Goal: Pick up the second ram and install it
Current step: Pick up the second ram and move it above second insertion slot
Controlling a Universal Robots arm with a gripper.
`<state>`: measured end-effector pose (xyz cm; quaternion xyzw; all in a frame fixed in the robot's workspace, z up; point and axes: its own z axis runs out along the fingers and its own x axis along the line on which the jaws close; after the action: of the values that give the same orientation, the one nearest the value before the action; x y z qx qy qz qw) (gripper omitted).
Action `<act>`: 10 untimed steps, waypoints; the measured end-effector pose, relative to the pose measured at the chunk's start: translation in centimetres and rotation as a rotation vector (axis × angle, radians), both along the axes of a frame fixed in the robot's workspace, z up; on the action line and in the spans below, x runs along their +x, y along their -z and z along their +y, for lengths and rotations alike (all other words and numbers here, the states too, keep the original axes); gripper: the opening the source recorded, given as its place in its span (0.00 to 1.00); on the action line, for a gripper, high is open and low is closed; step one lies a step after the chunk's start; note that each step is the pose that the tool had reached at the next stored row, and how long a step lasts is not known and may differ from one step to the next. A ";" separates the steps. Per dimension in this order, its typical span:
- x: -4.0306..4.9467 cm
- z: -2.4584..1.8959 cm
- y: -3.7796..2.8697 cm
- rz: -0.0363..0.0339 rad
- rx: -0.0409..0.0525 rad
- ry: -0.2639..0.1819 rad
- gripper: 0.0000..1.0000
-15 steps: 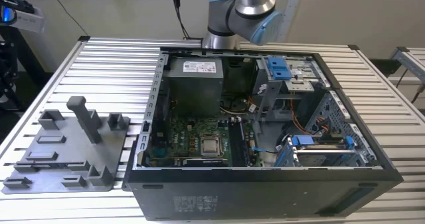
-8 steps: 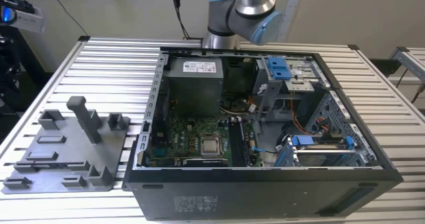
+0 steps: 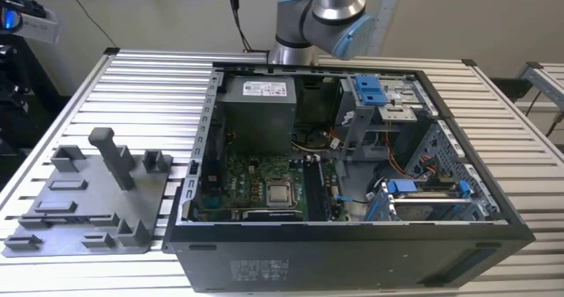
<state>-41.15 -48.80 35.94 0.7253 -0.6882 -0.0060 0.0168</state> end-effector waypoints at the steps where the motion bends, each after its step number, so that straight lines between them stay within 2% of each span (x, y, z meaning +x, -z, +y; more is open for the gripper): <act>1: 0.00 -0.01 0.01 0.0000 0.0007 0.000 0.48; 5: 0.00 -0.01 0.07 -0.0001 0.0014 0.000 0.48; 10: 0.00 -0.01 0.43 0.0002 -0.0019 0.000 0.48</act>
<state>-41.15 -48.82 35.51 0.7254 -0.6881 -0.0054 0.0176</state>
